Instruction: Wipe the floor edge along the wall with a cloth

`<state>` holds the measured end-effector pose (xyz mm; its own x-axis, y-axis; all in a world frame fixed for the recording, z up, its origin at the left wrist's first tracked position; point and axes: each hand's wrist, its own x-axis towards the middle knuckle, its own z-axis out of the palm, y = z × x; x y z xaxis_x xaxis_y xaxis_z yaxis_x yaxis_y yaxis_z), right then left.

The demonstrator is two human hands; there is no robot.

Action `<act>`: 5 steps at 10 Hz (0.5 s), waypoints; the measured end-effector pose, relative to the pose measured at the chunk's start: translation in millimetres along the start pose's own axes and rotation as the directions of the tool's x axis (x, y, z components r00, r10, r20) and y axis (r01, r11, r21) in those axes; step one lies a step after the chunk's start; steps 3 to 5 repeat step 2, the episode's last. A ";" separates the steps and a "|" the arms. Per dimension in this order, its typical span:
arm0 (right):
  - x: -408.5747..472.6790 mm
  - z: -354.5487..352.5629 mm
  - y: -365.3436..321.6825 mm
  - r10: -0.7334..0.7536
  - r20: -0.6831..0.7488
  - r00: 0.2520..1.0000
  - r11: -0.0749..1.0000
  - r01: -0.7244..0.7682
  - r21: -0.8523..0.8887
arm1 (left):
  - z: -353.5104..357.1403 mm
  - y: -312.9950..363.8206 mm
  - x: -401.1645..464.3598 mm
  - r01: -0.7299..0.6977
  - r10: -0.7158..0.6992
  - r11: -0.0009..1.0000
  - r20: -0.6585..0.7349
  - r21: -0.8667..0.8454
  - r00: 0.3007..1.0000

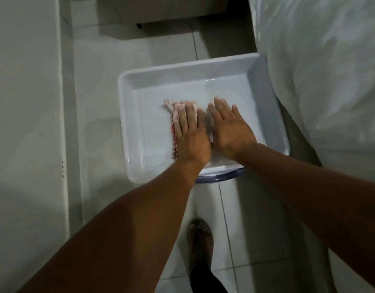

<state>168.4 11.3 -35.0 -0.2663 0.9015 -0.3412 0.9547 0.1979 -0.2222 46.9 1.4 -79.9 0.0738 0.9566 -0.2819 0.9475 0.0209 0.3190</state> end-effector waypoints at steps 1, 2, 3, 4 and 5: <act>-15.8 -32.0 -14.1 0.127 -0.138 0.982 0.938 -0.073 0.340 | -17.6 3.4 -8.1 -0.015 0.014 0.999 0.041 0.029 0.999; -42.7 -96.1 -17.1 0.302 -0.215 0.929 0.680 -0.052 0.731 | -52.3 10.3 -10.2 -0.070 0.070 0.997 -0.040 0.019 0.997; -42.7 -96.1 -17.1 0.302 -0.215 0.929 0.680 -0.052 0.731 | -52.3 10.3 -10.2 -0.070 0.070 0.997 -0.040 0.019 0.997; -42.7 -96.1 -17.1 0.302 -0.215 0.929 0.680 -0.052 0.731 | -52.3 10.3 -10.2 -0.070 0.070 0.997 -0.040 0.019 0.997; -42.7 -96.1 -17.1 0.302 -0.215 0.929 0.680 -0.052 0.731 | -52.3 10.3 -10.2 -0.070 0.070 0.997 -0.040 0.019 0.997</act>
